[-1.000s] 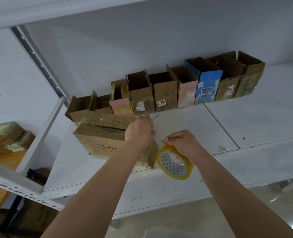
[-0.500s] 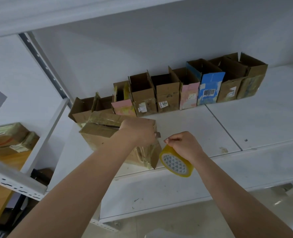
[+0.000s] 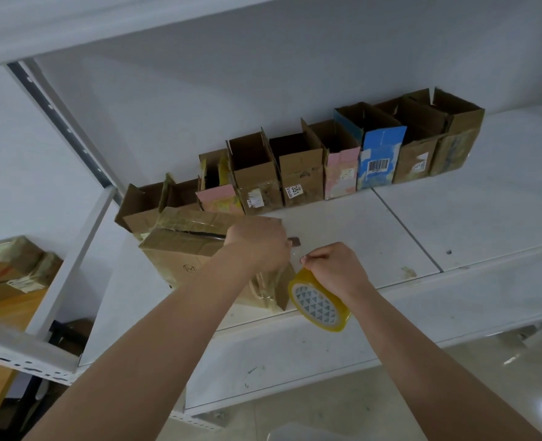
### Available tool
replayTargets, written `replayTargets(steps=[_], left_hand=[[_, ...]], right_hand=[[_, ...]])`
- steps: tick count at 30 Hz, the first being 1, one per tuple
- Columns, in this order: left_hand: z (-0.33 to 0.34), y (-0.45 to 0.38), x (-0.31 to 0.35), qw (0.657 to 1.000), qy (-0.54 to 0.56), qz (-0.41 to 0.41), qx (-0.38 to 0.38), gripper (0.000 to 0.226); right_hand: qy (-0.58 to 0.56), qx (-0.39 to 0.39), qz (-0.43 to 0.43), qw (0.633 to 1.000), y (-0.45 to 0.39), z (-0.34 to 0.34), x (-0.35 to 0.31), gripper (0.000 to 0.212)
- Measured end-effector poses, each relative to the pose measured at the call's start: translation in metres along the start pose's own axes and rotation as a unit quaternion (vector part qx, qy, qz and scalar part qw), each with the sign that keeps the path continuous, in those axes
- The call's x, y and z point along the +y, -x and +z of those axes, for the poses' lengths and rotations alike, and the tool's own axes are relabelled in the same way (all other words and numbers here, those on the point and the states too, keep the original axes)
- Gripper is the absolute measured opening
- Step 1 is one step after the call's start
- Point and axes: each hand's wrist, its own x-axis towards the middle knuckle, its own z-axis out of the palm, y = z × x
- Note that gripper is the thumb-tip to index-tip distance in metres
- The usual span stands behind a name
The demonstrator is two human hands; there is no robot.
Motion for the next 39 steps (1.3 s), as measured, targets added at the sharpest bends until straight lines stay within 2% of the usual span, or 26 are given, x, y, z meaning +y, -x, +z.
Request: replayTargets(steps=[2, 4, 7, 10, 13, 16, 18, 21, 23, 26, 29, 31, 35, 39], left_hand=[[0.004, -0.001, -0.011, 0.99, 0.112, -0.037, 0.081, 0.034], [0.009, 0.0, -0.013, 0.975, 0.157, -0.081, 0.135, 0.042], [0.027, -0.003, -0.002, 0.976, 0.164, -0.103, 0.102, 0.058], [0.035, -0.01, 0.001, 0.972, 0.185, -0.104, 0.103, 0.057], [0.035, -0.013, -0.002, 0.971, 0.195, -0.095, 0.097, 0.055], [0.035, -0.01, -0.005, 0.971, 0.207, -0.08, 0.088, 0.05], [0.035, -0.008, -0.007, 0.972, 0.21, -0.068, 0.082, 0.05], [0.035, -0.006, -0.009, 0.972, 0.211, -0.061, 0.079, 0.05], [0.038, -0.005, -0.008, 0.972, 0.214, -0.054, 0.078, 0.049], [0.041, -0.003, -0.01, 0.973, 0.204, -0.063, 0.088, 0.048], [0.041, -0.004, -0.021, 0.971, 0.187, -0.104, 0.104, 0.046], [0.038, -0.007, -0.022, 0.974, 0.182, -0.098, 0.093, 0.047], [0.036, -0.008, -0.014, 0.981, 0.153, -0.098, 0.066, 0.083], [0.046, -0.006, -0.013, 0.979, 0.122, -0.132, 0.1, 0.072]], right_hand=[[-0.023, -0.005, 0.009, 1.0, -0.001, 0.002, 0.002, 0.029], [-0.041, -0.011, 0.012, 0.999, -0.001, 0.005, 0.002, 0.027], [-0.079, -0.022, 0.024, 0.996, -0.002, 0.008, 0.005, 0.017], [-0.111, -0.032, 0.043, 0.992, -0.003, 0.007, 0.01, 0.01], [-0.118, -0.035, 0.035, 0.992, -0.005, 0.005, 0.013, 0.013], [0.039, 0.005, -0.031, 0.999, -0.004, 0.003, 0.017, 0.018], [0.13, 0.031, -0.078, 0.988, -0.003, -0.002, 0.017, 0.018], [0.158, 0.031, -0.102, 0.982, -0.003, -0.009, 0.017, 0.02], [0.137, 0.017, -0.096, 0.986, -0.003, -0.007, 0.018, 0.019], [0.034, -0.006, -0.056, 0.998, 0.0, -0.003, 0.024, 0.014], [-0.021, 0.018, 0.009, 1.0, 0.007, -0.021, 0.055, 0.006], [-0.022, 0.034, 0.042, 0.998, 0.013, -0.033, 0.071, 0.017], [-0.086, 0.038, 0.021, 0.995, 0.012, -0.03, 0.057, 0.007], [-0.068, 0.032, 0.001, 0.997, 0.012, -0.023, 0.046, 0.014]])
